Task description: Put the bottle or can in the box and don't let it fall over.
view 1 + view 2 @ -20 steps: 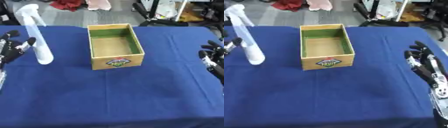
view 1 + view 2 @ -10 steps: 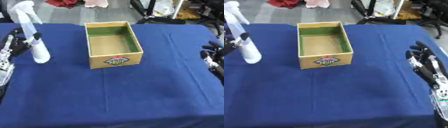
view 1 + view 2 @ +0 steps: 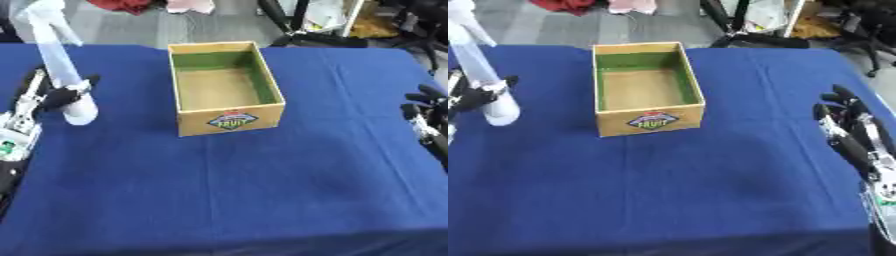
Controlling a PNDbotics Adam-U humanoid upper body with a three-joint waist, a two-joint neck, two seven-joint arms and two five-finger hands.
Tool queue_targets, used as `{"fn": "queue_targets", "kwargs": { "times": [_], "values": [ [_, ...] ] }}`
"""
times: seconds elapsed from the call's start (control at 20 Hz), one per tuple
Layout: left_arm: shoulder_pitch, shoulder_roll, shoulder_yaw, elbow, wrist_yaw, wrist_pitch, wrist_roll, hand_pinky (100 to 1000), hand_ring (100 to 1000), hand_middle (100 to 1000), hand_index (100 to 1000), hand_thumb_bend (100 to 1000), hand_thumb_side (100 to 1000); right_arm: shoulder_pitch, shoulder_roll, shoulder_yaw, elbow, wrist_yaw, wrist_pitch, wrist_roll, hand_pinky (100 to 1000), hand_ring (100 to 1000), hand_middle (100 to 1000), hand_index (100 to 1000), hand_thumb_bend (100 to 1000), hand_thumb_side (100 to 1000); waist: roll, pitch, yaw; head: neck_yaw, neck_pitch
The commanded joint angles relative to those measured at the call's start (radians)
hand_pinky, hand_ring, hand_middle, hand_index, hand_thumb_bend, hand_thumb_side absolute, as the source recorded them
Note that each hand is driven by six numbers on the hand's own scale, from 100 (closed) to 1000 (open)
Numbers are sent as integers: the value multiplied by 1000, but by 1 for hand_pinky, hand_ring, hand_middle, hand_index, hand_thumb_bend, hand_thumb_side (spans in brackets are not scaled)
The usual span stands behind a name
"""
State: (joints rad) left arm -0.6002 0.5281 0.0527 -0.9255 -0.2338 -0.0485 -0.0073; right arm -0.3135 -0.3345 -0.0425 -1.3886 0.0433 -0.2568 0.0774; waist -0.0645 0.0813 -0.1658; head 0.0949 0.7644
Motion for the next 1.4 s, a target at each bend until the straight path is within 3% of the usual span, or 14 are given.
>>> {"fn": "queue_targets", "kwargs": {
  "times": [0.05,0.15,0.3,0.5,0.85,1.15,1.4],
  "values": [
    [-21,18,-3,4,-2,-6,-13,807,714,783,679,405,265,-14,-13,-4,-13,-10,-2,3,840,812,818,950,264,591,3,-11,-1,0,6],
    [-19,12,-2,11,12,-5,-16,799,693,746,514,254,117,-14,-12,-4,-12,-11,-1,2,840,812,818,949,259,591,2,-11,-1,0,6],
    [-20,8,-4,6,34,-3,-9,788,664,714,415,100,100,-13,-11,-5,-11,-11,-1,1,839,811,817,948,254,590,2,-13,0,1,6],
    [-25,11,-4,-45,75,9,30,777,636,694,356,100,100,-12,-10,-6,-10,-12,0,0,839,811,817,947,248,589,3,-15,-2,0,6],
    [-101,-4,-30,-164,176,28,43,774,632,696,352,100,100,-11,-8,-4,-12,-11,0,-1,839,811,817,948,242,588,6,-21,-12,5,6],
    [-239,-79,-70,-157,178,26,16,775,634,697,353,100,100,-17,5,12,-12,-12,-1,15,839,811,817,949,238,589,5,-23,-51,34,6],
    [-303,-156,-108,-126,146,13,-24,778,639,707,373,100,100,-25,15,20,-13,-14,-3,27,840,811,816,950,233,591,1,-15,-89,52,6]
  ]
}}
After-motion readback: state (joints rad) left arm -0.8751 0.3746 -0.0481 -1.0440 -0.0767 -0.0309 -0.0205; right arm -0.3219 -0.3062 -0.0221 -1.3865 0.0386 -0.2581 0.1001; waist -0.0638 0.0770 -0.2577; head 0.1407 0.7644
